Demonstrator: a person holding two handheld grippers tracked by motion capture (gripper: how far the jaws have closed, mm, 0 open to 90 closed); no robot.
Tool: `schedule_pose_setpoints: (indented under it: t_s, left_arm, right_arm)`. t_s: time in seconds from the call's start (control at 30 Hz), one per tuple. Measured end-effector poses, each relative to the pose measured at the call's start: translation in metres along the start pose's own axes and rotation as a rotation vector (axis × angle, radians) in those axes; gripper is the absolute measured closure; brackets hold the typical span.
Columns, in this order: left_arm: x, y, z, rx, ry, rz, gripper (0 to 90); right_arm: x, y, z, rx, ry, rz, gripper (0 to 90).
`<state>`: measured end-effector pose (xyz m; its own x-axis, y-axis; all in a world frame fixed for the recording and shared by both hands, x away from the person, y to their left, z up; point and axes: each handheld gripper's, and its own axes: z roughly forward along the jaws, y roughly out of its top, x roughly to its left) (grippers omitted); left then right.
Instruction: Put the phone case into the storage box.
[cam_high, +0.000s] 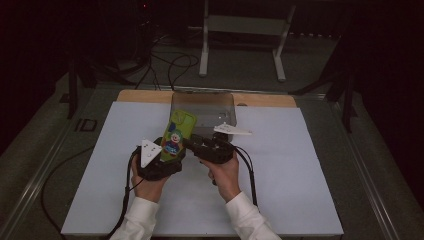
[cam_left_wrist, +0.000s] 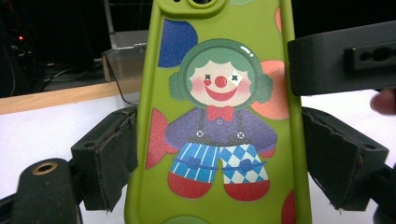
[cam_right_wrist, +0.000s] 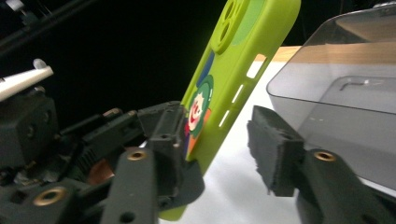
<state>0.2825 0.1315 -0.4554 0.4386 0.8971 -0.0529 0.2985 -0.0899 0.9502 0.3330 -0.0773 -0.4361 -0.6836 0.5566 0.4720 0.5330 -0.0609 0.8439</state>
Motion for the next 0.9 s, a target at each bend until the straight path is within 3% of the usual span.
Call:
schedule_pose_setpoints:
  t_s: [0.3,0.53,0.7,0.9]
  left_arm:
    - [-0.004,-0.002,0.000,-0.023,0.014,-0.016,15.5]
    - [-0.008,-0.006,0.001,-0.025,0.039,-0.036,15.5]
    - [-0.010,-0.008,0.004,-0.017,0.040,-0.043,15.5]
    - [-0.007,-0.007,0.006,0.002,0.004,-0.034,14.5]
  right_arm:
    - [0.001,-0.004,0.008,0.004,0.015,0.081,71.6]
    - [0.001,-0.005,0.011,0.019,0.016,0.133,75.6]
    - [0.001,-0.006,0.011,0.023,0.003,0.124,78.1]
    - [0.002,-0.005,0.009,0.022,-0.005,0.107,78.6]
